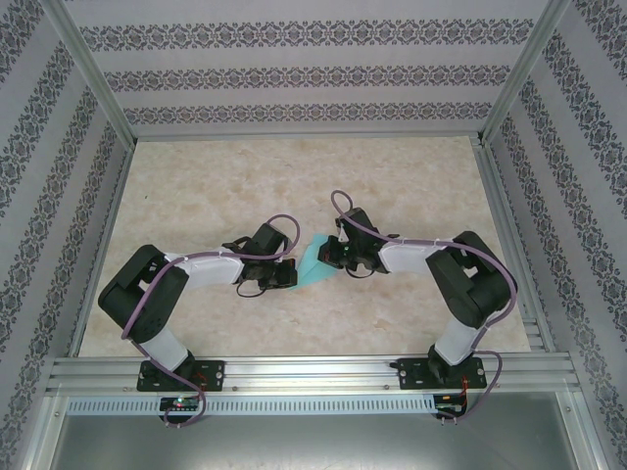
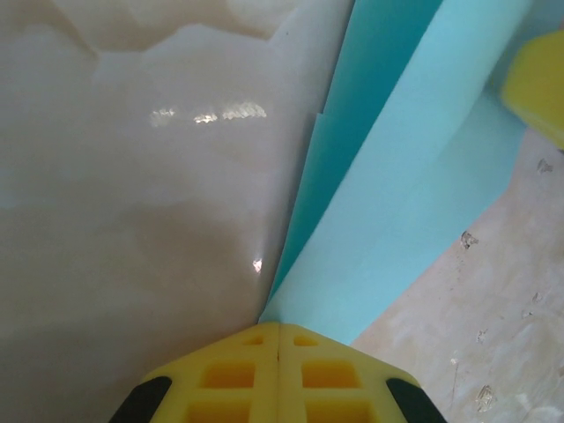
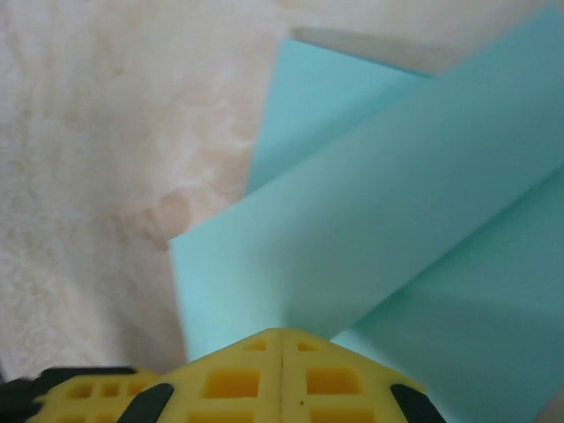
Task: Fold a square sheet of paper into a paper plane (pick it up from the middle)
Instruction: Fourth fold the wing at the center of the table.
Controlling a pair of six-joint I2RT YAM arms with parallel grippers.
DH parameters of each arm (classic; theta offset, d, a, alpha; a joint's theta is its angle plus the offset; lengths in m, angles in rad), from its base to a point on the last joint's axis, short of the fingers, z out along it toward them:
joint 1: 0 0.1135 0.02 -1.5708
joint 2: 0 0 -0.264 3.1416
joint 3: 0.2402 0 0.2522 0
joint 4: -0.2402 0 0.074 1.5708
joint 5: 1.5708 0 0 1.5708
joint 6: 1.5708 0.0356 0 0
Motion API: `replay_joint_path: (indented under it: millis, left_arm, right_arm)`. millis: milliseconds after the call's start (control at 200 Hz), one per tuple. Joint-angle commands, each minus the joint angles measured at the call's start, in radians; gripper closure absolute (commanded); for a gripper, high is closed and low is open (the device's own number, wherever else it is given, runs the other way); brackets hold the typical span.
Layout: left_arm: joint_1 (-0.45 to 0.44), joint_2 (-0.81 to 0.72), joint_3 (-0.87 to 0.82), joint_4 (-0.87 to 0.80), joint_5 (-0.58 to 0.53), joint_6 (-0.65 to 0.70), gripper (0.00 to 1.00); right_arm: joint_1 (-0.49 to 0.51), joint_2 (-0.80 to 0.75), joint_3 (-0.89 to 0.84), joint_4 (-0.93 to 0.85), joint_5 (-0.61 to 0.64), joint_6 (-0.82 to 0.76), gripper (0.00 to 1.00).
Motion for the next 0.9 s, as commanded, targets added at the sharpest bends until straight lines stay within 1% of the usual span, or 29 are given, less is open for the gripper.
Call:
replay_joint_path:
  millis: [0, 200, 425, 709, 899]
  left_arm:
    - [0.005, 0.048, -0.027, -0.109, -0.027, 0.018, 1.00]
    - [0.005, 0.048, -0.027, -0.110, -0.026, 0.020, 1.00]
    - [0.005, 0.047, -0.025, -0.108, -0.025, 0.019, 1.00]
    - [0.005, 0.046, -0.029, -0.109, -0.025, 0.017, 1.00]
    - [0.006, 0.047, -0.031, -0.143, -0.041, 0.031, 1.00]
  right_arm:
    - [0.048, -0.036, 0.032, -0.023, -0.014, -0.037, 0.97]
    - [0.121, 0.024, 0.026, 0.044, 0.003, 0.053, 0.98]
    - [0.142, 0.079, 0.039, 0.060, -0.009, 0.083, 1.00]
    - [0.141, 0.133, 0.055, 0.059, -0.020, 0.082, 1.00]
    - [0.092, 0.150, 0.057, 0.002, 0.010, 0.038, 1.00]
